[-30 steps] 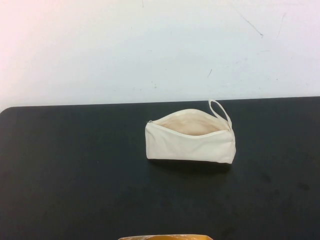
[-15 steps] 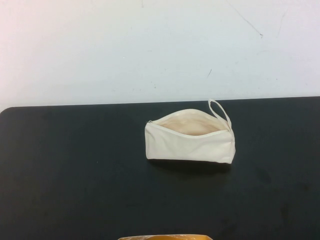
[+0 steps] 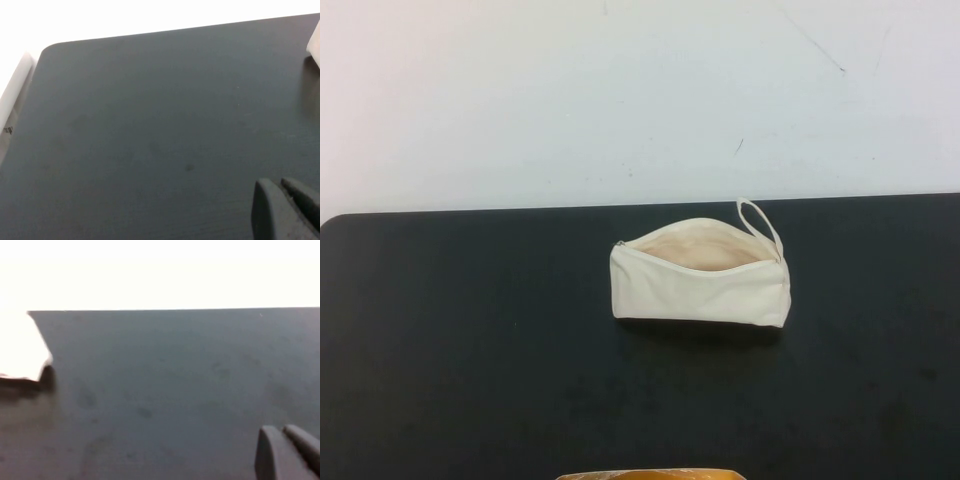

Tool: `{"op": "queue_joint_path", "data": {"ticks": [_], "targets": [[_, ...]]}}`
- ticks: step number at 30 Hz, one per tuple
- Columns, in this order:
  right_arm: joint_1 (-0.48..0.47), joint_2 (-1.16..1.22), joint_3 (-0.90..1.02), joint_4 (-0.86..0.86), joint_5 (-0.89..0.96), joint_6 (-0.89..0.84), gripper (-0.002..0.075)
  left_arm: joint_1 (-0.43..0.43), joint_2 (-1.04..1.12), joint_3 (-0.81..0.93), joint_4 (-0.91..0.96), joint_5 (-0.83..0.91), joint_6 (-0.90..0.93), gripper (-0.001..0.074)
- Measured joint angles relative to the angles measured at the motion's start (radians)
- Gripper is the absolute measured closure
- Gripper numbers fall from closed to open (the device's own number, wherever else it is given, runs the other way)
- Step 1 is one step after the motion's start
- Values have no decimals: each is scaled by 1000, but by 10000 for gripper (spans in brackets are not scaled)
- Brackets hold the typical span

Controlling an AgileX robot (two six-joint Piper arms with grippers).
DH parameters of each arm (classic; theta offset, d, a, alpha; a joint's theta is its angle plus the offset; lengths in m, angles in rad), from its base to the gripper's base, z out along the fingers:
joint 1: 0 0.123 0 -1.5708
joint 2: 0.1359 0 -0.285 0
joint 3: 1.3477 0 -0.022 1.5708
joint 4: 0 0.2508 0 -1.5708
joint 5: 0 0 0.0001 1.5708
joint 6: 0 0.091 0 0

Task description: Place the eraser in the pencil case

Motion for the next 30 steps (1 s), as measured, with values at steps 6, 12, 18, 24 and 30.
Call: {"op": "queue_joint_path", "data": {"ticks": [6,12,18,24,30], "targets": [[-30,0,100,3,-84,-7,727,0,0,0,0,0,0,736],[-33,0,156,16,-122,-7,727,0,0,0,0,0,0,736],[-76,0,156,18,-90,-16,727,0,0,0,-2,0,0,736],[-79,0,156,18,-89,-68,727,0,0,0,-4,0,0,736],[-79,0,156,18,-86,-72,727,0,0,0,-4,0,0,736]]}}
